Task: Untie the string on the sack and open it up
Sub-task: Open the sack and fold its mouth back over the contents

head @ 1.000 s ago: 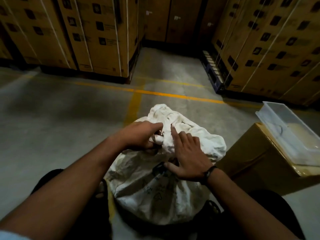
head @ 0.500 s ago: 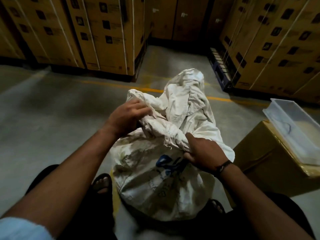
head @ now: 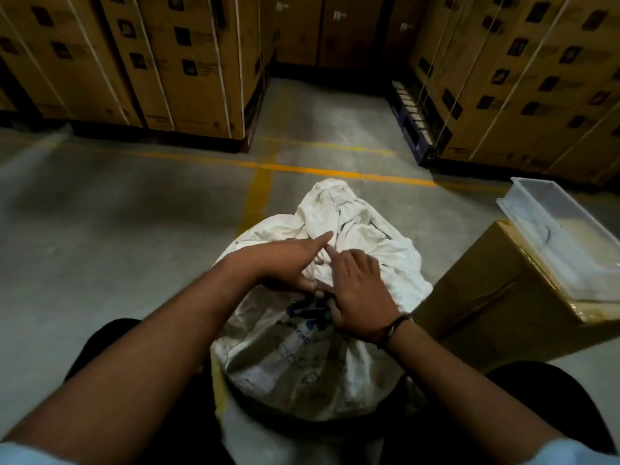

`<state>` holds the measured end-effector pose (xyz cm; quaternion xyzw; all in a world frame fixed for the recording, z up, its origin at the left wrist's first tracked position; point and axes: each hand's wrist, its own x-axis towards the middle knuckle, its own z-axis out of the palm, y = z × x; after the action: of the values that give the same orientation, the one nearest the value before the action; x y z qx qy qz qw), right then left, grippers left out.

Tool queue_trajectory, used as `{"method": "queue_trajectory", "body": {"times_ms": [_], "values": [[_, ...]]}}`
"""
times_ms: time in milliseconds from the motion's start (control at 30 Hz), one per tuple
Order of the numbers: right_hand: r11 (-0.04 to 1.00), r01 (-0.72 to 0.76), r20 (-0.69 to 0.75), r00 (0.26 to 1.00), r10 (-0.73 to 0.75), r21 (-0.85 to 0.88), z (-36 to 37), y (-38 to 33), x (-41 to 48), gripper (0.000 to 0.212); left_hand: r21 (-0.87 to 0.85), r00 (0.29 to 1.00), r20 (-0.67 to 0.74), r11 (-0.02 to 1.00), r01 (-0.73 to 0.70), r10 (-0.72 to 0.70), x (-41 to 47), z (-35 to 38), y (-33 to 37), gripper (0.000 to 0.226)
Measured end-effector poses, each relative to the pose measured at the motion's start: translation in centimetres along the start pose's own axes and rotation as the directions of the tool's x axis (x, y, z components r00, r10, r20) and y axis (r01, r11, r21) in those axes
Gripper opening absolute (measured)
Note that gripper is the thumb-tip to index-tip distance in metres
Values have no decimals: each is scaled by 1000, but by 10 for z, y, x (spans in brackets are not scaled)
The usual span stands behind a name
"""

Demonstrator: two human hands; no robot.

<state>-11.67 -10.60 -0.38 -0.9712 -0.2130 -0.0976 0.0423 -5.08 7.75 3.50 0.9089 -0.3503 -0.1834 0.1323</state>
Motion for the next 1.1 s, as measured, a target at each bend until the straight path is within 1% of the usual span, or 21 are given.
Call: {"method": "queue_trajectory", "body": {"times_ms": [67, 133, 167, 233, 267, 333, 367, 400, 433, 467, 500, 567, 600, 667, 767, 800, 833, 933, 1000, 1033, 1100], "values": [[988, 55, 180, 980, -81, 142, 3, 0, -6, 90, 177, 995, 77, 983, 55, -70, 5, 1, 1, 92], [931, 19, 321, 936, -145, 365, 6, 13, -7, 96, 314, 996, 70, 949, 36, -61, 10, 4, 8, 69], [888, -15, 366, 914, -173, 459, 4, 24, -5, 97, 351, 997, 52, 936, 27, -48, 11, 5, 9, 61], [845, -72, 420, 888, -188, 530, -6, 47, 2, 92, 364, 1000, 16, 931, 11, -18, 10, 7, 12, 53], [856, -72, 413, 895, -172, 512, -10, 52, 4, 83, 384, 1000, -13, 923, 0, 5, 8, 8, 14, 51], [937, -36, 354, 930, -95, 347, -4, 51, 6, 67, 501, 987, -124, 865, -26, 101, 8, 16, 20, 48], [972, -31, 317, 947, -46, 234, 4, 46, 6, 67, 551, 971, -177, 834, -36, 158, 9, 21, 21, 47], [991, -49, 287, 958, 12, 125, 12, 41, 4, 74, 565, 958, -212, 824, -40, 192, 10, 24, 20, 48], [997, -56, 248, 968, 43, 47, 21, 35, 2, 82, 543, 956, -216, 838, -50, 197, 10, 28, 16, 51], [1000, -25, 182, 983, 23, 12, 29, 32, 0, 84, 490, 961, -203, 870, -65, 186, 8, 28, 13, 58], [999, 35, 81, 996, -35, 6, 35, 29, -1, 77, 390, 976, -164, 918, -68, 142, 6, 28, 9, 66], [993, 100, -25, 995, -99, 61, 37, 21, -2, 50, 142, 997, -43, 988, -53, 60, -4, 21, 10, 75], [990, 128, -33, 991, -126, 62, 38, 15, -4, 42, 64, 999, 6, 997, -32, 32, -8, 18, 13, 69], [979, 202, -36, 979, -203, -7, 46, 4, -8, 35, 61, 999, 43, 998, 14, -16, -8, 18, 14, 53], [978, 191, -35, 980, -194, -80, 51, -2, -8, 31, 112, 1000, 24, 994, 13, -16, -5, 22, 12, 52], [982, 175, -44, 983, -178, -71, 48, -2, -6, 32, 127, 1000, 15, 992, 6, -8, -5, 22, 12, 56], [986, 162, -29, 986, -164, -46, 46, 0, -5, 42, 143, 1000, 14, 990, 4, -6, -2, 25, 9, 61], [993, 92, 93, 991, -99, 78, 38, 10, -3, 76, 209, 1000, -4, 978, -6, 7, 1, 23, 0, 64], [988, 29, 174, 983, -56, 151, 35, 15, -3, 91, 267, 999, -24, 964, -19, 26, -3, 17, -8, 65], [991, 31, 181, 982, -55, 130, 36, 18, -5, 95, 291, 999, -30, 956, -30, 40, -6, 14, -12, 67], [999, 49, 211, 976, -45, -17, 41, 25, -10, 96, 320, 998, -31, 946, -49, 62, -14, 6, -21, 64]]}}
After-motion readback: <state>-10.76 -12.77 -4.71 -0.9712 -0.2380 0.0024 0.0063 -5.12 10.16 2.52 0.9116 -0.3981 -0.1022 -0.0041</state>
